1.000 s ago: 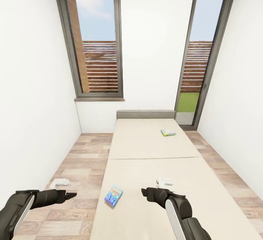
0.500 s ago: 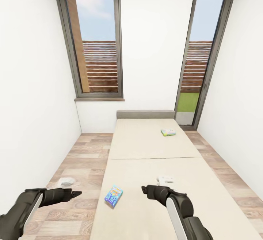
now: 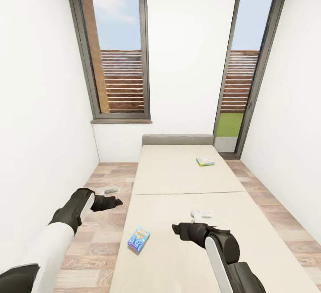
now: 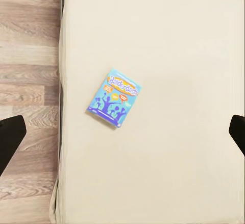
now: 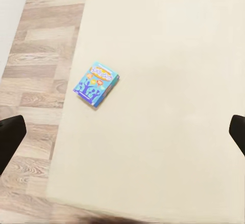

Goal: Put all the toys in the child's room - the three board games (two on the bed and one on the table), the two jigsaw puzzles on the table, and the tennis ball on the table - inside the toy box on the table in the child's room.

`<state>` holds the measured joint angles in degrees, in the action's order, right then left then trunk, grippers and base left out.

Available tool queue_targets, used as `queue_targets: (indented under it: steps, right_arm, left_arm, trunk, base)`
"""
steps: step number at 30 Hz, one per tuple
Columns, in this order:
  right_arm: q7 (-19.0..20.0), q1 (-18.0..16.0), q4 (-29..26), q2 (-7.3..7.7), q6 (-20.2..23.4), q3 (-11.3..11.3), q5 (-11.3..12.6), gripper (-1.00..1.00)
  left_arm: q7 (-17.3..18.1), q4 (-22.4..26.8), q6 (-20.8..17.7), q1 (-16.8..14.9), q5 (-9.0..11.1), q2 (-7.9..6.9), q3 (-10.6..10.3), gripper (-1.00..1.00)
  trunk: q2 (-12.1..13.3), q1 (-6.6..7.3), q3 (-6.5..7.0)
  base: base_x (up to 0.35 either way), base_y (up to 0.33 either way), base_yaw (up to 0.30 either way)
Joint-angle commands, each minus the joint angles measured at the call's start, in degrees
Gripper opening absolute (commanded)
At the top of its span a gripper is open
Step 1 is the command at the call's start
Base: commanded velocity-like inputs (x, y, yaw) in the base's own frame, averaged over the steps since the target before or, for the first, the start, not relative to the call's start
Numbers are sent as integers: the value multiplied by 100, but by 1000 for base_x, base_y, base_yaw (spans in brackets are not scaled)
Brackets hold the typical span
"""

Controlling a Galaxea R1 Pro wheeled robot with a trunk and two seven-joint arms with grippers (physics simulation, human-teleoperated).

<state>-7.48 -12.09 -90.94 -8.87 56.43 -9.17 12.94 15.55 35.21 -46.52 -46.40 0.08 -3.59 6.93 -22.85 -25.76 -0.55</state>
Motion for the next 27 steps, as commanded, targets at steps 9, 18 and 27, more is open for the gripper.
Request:
queue_targets:
  steps: [9,18,27]
  right_arm:
    - [-40,-5,-18,21,345,402,67,100]
    - [830,-6,-20,194,357,1546,116,100]
    - [4700,-4,-19,734,357,2123,161,100]
  left_arm:
    - [-154,-270,120,-387,-30,663,19,100]
    - [-692,-305,337,-420,-10,936,21,100]
    - [-857,-319,369,-422,8,964,28,100]
  trunk:
    - [-7,-3,-6]
    - [-7,-3,-6]
    - [-7,-3,-28]
  base:
    - [0,0,0]
    - [0,0,0]
    - [0,0,0]
